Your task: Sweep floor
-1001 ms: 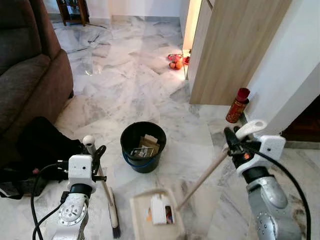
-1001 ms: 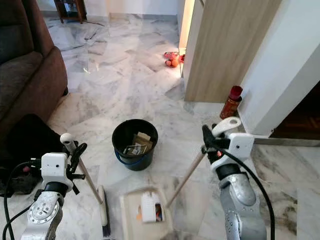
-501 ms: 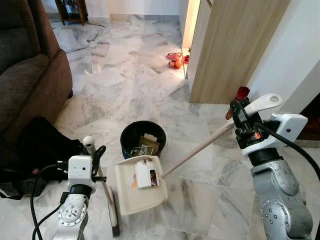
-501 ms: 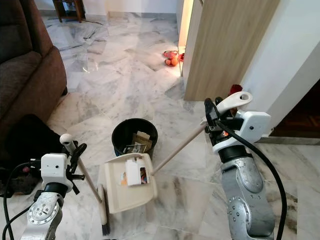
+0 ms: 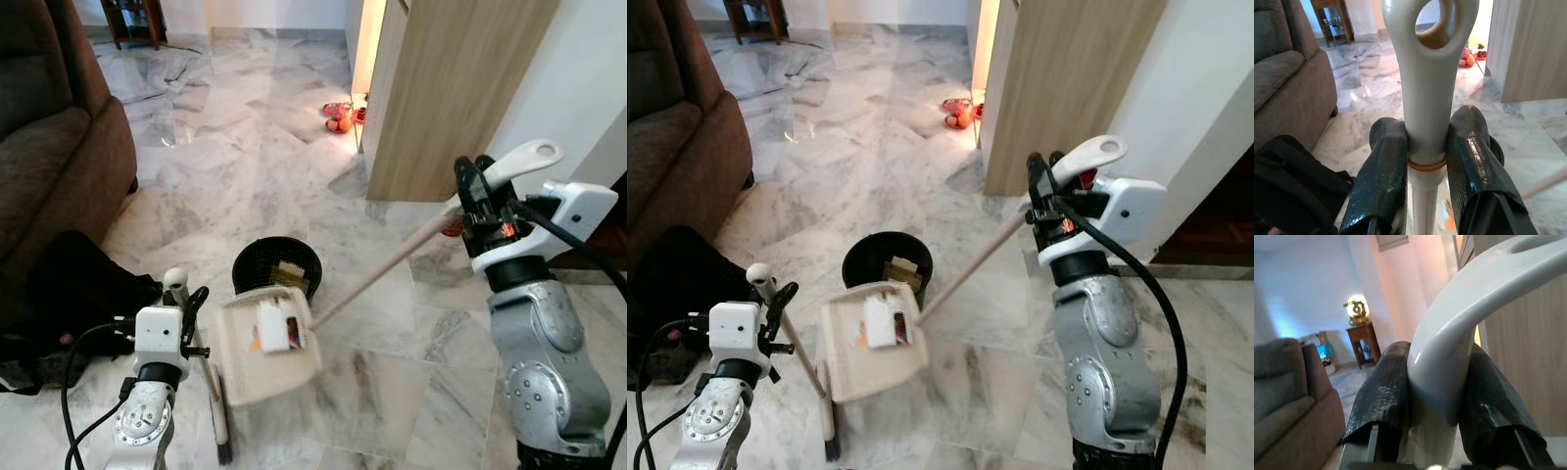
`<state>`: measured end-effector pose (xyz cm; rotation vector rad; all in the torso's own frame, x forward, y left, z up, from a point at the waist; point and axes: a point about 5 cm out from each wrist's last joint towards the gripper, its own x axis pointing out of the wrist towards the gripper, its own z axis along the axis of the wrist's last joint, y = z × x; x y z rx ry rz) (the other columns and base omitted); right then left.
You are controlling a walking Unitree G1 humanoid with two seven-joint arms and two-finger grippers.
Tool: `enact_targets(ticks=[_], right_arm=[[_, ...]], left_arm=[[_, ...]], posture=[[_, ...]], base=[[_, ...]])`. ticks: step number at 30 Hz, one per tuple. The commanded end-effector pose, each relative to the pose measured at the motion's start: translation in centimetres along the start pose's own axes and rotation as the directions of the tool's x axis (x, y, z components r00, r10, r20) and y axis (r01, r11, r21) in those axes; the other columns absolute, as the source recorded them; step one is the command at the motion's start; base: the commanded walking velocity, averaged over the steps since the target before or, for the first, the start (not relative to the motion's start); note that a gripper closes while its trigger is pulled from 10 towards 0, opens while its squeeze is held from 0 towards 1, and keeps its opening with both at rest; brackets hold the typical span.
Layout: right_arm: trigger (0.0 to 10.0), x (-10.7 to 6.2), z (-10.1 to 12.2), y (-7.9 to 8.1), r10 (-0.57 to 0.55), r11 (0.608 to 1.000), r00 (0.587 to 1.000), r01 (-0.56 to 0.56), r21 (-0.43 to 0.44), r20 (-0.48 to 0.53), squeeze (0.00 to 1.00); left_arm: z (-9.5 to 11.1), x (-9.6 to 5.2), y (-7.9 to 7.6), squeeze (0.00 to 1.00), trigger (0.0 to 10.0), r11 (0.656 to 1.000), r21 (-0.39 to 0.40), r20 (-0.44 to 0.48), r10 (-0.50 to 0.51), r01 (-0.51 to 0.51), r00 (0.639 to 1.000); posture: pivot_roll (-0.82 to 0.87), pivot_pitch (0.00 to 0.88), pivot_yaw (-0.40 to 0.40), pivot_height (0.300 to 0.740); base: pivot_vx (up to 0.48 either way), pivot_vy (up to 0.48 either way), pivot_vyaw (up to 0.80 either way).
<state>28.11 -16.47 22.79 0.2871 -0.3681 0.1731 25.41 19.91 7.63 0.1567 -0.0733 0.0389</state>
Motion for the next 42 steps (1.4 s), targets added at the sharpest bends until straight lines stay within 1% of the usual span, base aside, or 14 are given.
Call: enact_targets(ticks=[1,4,7,15,23,27,30,35,42], right_arm=[[10.0,0.4,1.2,0.2,-0.002,1.0,0.997,0.002,0.005,0.071,0.0],[10.0,1.2,1.1,0.2,-0.027,1.0,0.995,0.026,0.004,0.098,0.0],[10.0,1.7,0.9,0.3,-0.032,0.999,0.994,0.031,0.007,0.102,0.0],[10.0,2.0,0.5,0.8,-0.026,1.0,0.994,0.025,0.016,0.105,0.0],[10.0,2.2,0.1,0.8,-0.031,0.999,0.994,0.03,0.015,0.107,0.0],[10.0,2.3,0.0,0.8,-0.028,1.0,0.994,0.027,0.015,0.109,0.0],[10.0,2.3,0.0,0.9,-0.026,1.0,0.994,0.025,0.015,0.109,0.0],[10.0,2.4,0.0,0.9,-0.027,1.0,0.993,0.025,0.015,0.112,0.0],[10.0,2.5,0.0,0.8,-0.029,1.0,0.993,0.028,0.013,0.118,0.0]], left_arm=[[0.3,-0.2,0.1,0.0,10.0,1.0,0.017,0.022,0.004,-0.004,1.0],[0.3,-0.5,0.1,0.0,10.0,1.0,0.023,0.021,0.0,0.0,1.0],[0.3,-0.7,0.3,0.0,10.0,1.0,0.024,0.015,0.007,-0.007,1.0],[0.3,-0.8,0.5,0.0,10.0,0.999,0.028,0.02,0.024,-0.025,1.0],[0.4,-1.0,0.6,0.0,10.0,0.999,0.033,0.024,0.031,-0.032,0.999],[0.9,-1.7,1.3,0.0,10.0,0.995,0.06,0.052,0.074,-0.077,0.996],[1.7,-2.1,1.9,0.0,10.0,0.99,0.083,0.087,0.108,-0.115,0.99],[2.8,-2.2,2.6,0.0,10.0,0.981,0.101,0.132,0.151,-0.165,0.98],[2.7,-2.3,2.3,0.0,10.0,0.981,0.114,0.123,0.142,-0.156,0.982]], posture=[[0.14,0.092,-0.02,0.74],[0.14,0.09,-0.021,0.74],[0.15,0.088,-0.023,0.74],[0.16,0.086,-0.022,0.74],[0.16,0.08,-0.022,0.74],[0.16,0.077,-0.022,0.74],[0.16,0.075,-0.022,0.74],[0.16,0.07,-0.024,0.74],[0.16,0.072,-0.025,0.74]], base=[[0.0,0.0,0.0],[0.0,0.0,0.0],[0.0,0.0,0.0],[0.0,0.0,0.0],[0.264,0.0,0.0],[0.276,0.0,0.0],[0.277,0.0,0.0],[0.279,0.0,0.0],[0.291,0.0,0.0]])
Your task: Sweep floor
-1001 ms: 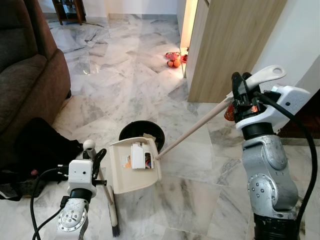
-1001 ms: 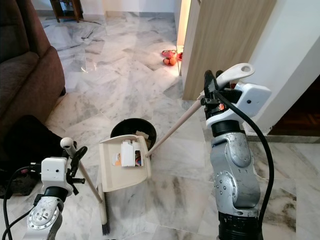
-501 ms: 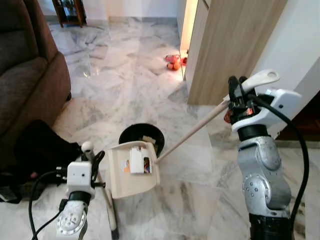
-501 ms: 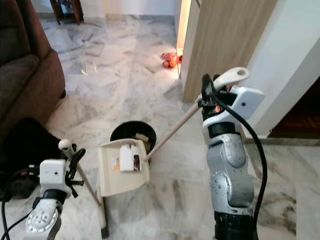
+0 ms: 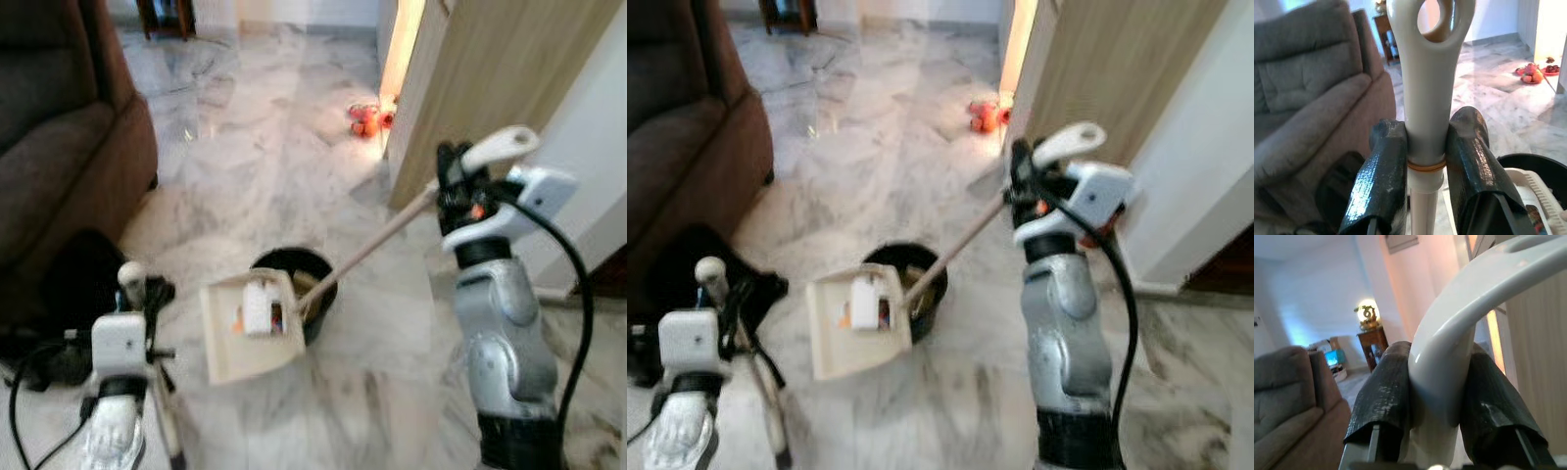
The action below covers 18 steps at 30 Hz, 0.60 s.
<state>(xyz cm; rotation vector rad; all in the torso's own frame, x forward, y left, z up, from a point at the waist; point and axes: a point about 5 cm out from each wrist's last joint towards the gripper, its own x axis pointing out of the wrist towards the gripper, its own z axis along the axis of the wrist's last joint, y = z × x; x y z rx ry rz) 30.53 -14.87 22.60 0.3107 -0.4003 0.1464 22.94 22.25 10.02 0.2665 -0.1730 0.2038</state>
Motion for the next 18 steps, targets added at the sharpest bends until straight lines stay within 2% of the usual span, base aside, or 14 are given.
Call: enact_targets(ticks=[1,11,18], right_arm=[[10.0,0.25,1.43,-0.1,-0.003,1.0,0.997,0.003,-0.004,0.08,0.0],[10.0,0.36,1.43,0.02,0.004,1.0,0.997,-0.003,-0.011,0.081,0.0],[10.0,0.41,1.48,0.35,0.025,1.0,0.996,-0.024,-0.021,0.085,0.0]], left_arm=[[0.58,-0.09,-0.39,0.0,10.0,1.0,0.006,0.027,-0.017,0.016,0.999],[0.66,-0.1,-0.41,0.0,10.0,1.0,0.007,0.023,-0.004,0.004,1.0],[0.67,-0.13,-0.48,0.0,10.0,1.0,0.004,0.02,0.001,-0.001,1.0]], posture=[[0.16,0.072,-0.025,0.74],[0.17,0.076,-0.029,0.74],[0.17,0.074,-0.032,0.74]], base=[[0.296,0.0,0.0],[0.3,0.0,0.0],[0.3,0.0,0.67]])
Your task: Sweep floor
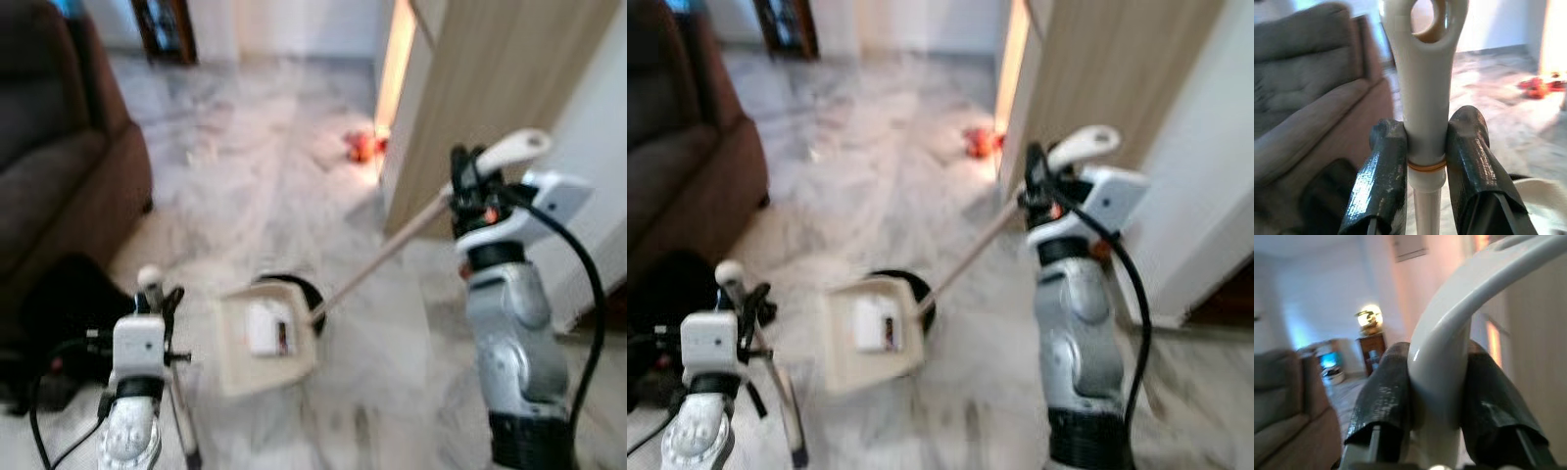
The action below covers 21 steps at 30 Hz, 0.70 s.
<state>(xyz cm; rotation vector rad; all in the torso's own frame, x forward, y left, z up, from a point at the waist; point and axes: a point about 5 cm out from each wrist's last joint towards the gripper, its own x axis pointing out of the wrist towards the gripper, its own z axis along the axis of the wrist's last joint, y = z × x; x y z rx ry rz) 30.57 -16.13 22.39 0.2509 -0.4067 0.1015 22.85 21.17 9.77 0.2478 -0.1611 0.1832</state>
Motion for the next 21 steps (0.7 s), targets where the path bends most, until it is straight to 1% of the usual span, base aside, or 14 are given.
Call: enact_targets(ticks=[1,5,12,21], right_arm=[[10.0,0.49,1.29,1.45,0.045,0.997,0.996,-0.05,0.053,0.078,0.0],[10.0,0.47,1.16,1.25,0.035,0.997,0.997,-0.039,0.068,0.072,0.0],[10.0,0.53,1.16,1.35,0.046,0.997,0.997,-0.05,0.053,0.069,0.0],[10.0,0.56,1.03,1.45,0.043,0.997,0.997,-0.047,0.065,0.066,0.0]], left_arm=[[0.58,0.15,0.54,0.0,10.0,1.0,0.021,0.029,0.022,-0.022,0.999],[0.54,0.12,0.5,0.0,10.0,0.999,0.016,0.027,0.027,-0.027,0.999],[0.52,0.1,0.52,0.0,10.0,0.999,0.016,0.025,0.03,-0.03,0.999],[0.44,0.07,0.59,0.0,10.0,0.999,0.015,0.021,0.033,-0.034,0.999]], posture=[[0.17,0.075,-0.033,0.74],[0.17,0.076,-0.035,0.74],[0.17,0.076,-0.036,0.74],[0.17,0.078,-0.036,0.74]], base=[[0.304,0.0,0.0],[0.301,0.0,0.0],[0.299,0.0,0.0],[0.3,0.0,0.0]])
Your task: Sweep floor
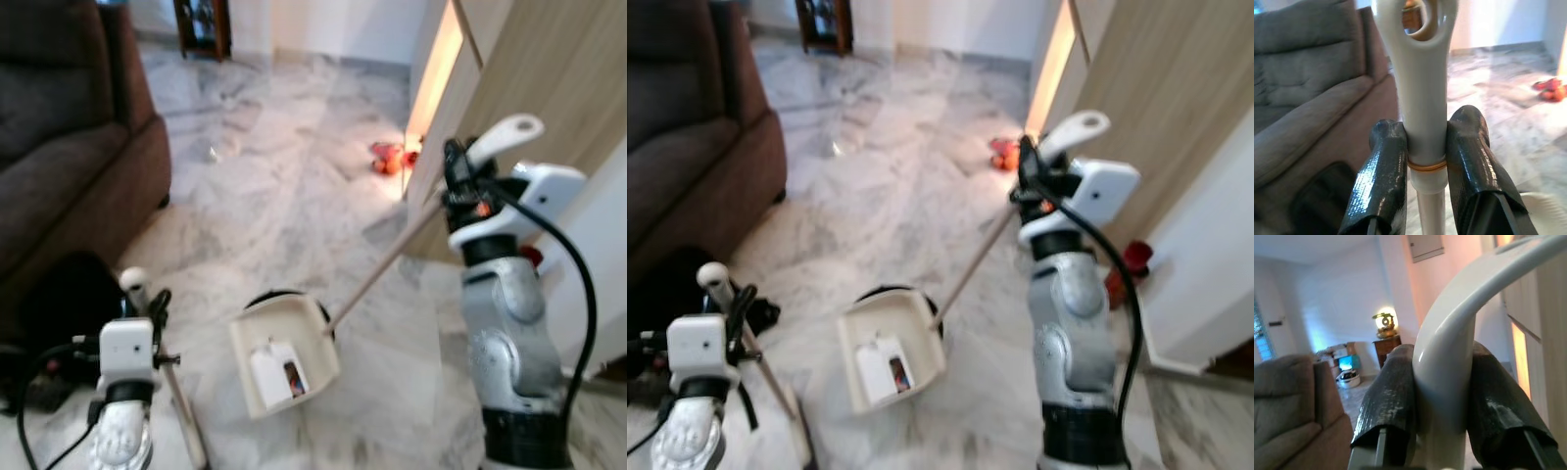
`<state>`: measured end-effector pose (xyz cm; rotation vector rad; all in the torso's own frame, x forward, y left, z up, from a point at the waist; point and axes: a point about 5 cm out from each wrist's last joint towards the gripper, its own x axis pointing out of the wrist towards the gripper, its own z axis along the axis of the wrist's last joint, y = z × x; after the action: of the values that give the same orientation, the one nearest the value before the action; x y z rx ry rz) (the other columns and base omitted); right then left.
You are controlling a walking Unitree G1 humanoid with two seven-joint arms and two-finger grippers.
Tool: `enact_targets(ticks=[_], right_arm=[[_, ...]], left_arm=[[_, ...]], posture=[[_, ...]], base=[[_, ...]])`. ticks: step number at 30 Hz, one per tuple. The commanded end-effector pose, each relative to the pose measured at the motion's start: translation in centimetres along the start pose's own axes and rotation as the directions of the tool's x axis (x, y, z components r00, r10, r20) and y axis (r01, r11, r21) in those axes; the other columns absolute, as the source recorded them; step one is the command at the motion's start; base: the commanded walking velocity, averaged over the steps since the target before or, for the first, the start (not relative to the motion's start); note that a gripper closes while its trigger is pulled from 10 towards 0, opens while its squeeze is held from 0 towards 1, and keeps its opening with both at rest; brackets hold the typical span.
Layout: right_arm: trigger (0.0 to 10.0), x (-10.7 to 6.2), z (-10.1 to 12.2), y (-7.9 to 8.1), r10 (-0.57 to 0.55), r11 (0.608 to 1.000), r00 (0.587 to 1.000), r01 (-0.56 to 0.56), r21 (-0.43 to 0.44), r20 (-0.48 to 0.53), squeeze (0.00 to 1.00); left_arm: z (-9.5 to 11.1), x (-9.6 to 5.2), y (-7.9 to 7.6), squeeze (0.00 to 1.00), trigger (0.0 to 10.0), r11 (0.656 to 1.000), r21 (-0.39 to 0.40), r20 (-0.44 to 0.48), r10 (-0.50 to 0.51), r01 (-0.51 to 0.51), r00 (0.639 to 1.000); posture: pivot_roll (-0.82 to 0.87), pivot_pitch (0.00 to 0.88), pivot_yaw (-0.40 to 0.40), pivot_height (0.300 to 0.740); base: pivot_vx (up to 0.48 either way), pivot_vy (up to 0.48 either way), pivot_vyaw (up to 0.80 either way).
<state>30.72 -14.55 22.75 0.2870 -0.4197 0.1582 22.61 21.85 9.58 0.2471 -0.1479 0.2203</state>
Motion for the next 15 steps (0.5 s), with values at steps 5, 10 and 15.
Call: enact_targets(ticks=[5,10,15], right_arm=[[10.0,0.24,1.19,-0.1,-0.004,1.0,0.998,0.003,0.022,0.058,0.0],[10.0,0.29,1.22,-0.08,-0.004,1.0,0.998,0.003,0.022,0.061,0.0],[10.0,0.36,1.32,-0.05,-0.002,1.0,0.998,0.0,0.023,0.064,0.0]], left_arm=[[0.65,0.15,-0.09,0.0,10.0,1.0,0.012,0.033,-0.004,0.004,0.999],[0.64,0.21,-0.09,0.0,10.0,1.0,0.011,0.035,-0.003,0.003,0.999],[0.66,0.27,-0.11,0.0,10.0,1.0,0.011,0.038,-0.002,0.002,0.999]], posture=[[0.17,0.074,-0.034,0.74],[0.17,0.066,-0.034,0.74],[0.17,0.062,-0.034,0.74]], base=[[0.3,0.0,0.0],[0.301,0.0,0.0],[0.299,0.0,0.0]])
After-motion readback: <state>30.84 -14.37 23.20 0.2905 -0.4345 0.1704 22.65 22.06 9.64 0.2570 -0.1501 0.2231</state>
